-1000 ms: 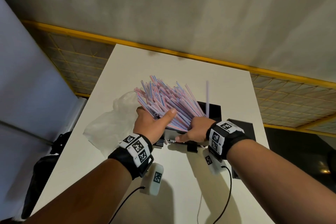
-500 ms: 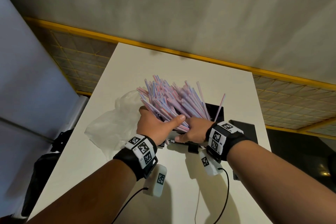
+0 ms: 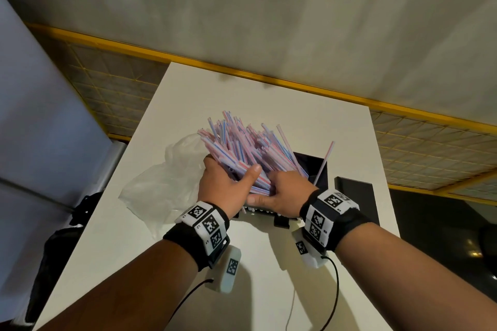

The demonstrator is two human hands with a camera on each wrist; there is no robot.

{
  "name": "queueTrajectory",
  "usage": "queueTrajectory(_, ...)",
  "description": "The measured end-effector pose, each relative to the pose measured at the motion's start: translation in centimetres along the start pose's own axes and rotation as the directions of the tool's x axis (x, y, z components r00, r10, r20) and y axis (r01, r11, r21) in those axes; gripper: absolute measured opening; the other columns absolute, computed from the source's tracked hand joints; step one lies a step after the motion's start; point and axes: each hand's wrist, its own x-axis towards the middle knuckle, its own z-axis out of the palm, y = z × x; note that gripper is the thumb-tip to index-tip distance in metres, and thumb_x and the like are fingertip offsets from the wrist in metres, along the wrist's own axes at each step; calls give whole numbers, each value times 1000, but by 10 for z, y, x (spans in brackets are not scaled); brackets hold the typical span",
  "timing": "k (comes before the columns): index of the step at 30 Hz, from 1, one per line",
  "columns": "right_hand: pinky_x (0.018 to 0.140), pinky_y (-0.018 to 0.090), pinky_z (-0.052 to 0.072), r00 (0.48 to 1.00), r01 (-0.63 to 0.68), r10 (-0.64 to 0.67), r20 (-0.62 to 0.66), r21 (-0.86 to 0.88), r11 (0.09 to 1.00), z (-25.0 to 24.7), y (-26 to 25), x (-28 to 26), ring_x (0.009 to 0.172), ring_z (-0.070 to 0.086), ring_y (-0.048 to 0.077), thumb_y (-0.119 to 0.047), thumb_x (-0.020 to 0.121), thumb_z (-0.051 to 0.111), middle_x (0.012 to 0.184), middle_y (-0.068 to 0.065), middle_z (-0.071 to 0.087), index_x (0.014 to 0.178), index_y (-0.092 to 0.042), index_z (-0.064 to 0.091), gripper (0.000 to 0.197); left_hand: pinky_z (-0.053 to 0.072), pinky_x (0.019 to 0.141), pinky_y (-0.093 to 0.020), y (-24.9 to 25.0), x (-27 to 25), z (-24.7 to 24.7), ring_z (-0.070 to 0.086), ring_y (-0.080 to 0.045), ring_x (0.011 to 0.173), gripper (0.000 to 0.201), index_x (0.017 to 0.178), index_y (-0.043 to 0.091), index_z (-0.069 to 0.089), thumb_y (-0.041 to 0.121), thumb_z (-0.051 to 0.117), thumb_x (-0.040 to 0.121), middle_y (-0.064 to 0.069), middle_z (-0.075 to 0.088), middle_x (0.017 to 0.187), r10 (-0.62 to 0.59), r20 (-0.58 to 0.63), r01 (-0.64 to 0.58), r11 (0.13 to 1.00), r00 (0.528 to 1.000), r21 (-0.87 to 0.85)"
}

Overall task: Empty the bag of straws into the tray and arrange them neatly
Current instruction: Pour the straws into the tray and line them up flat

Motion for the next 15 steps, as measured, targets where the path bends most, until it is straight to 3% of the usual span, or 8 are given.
queueTrajectory(4, 61, 26, 44, 997, 35, -36, -66, -19, 999, -22, 5, -20, 71, 58, 17, -71, 79, 66, 74, -2, 62, 86, -17, 62, 54, 42, 77, -25, -5, 0, -1, 57, -18, 89, 66, 113, 18, 40, 50, 83, 75, 3, 61, 107, -16, 22, 15, 998, 1000, 53)
queueTrajectory(6, 67, 28, 48, 985, -7, 8, -174, 5, 1000, -38, 15, -29, 76, 62, 16, -68, 79, 67, 78, -4, 67, 87, -21, 69, 48, 41, 75, -25, -5, -1, -1, 57, -20, 90, 66, 112, 17, 39, 49, 83, 75, 3, 59, 105, -21, 38, 18, 997, 999, 70)
queueTrajectory(8, 67, 28, 44, 946, -105, 98, -310, -6, 994, -55, 31, -30, 79, 62, 19, -60, 82, 68, 80, -2, 65, 86, -18, 71, 42, 42, 74, -25, -4, -1, 0, 58, -21, 89, 67, 111, 16, 38, 48, 84, 74, 3, 57, 102, -22, 44, 18, 997, 999, 78)
queueTrajectory(10, 79, 29, 45, 914, -248, 231, -334, -8, 969, -68, 50, -28, 96, 60, 23, -57, 85, 68, 101, 4, 61, 102, -22, 70, 38, 44, 63, -20, -3, -2, 0, 58, -15, 77, 66, 111, 15, 38, 46, 84, 75, 5, 56, 96, -21, 39, 19, 997, 999, 72)
queueTrajectory(12, 97, 33, 44, 913, -335, 317, -257, -28, 942, -72, 66, -23, 116, 57, 27, -56, 88, 65, 126, 10, 58, 125, -24, 67, 48, 38, 52, -17, -2, -4, 0, 52, -2, 69, 65, 109, 15, 37, 45, 84, 76, 11, 52, 89, -15, 40, 12, 997, 999, 70)
queueTrajectory(15, 101, 30, 42, 923, -308, 288, -257, -41, 951, -70, 68, -18, 122, 59, 26, -40, 97, 61, 128, 8, 67, 130, -16, 66, 41, 38, 59, -23, -3, -3, 0, 49, 0, 72, 65, 108, 16, 37, 47, 84, 75, 14, 49, 88, -17, 42, 14, 998, 999, 65)
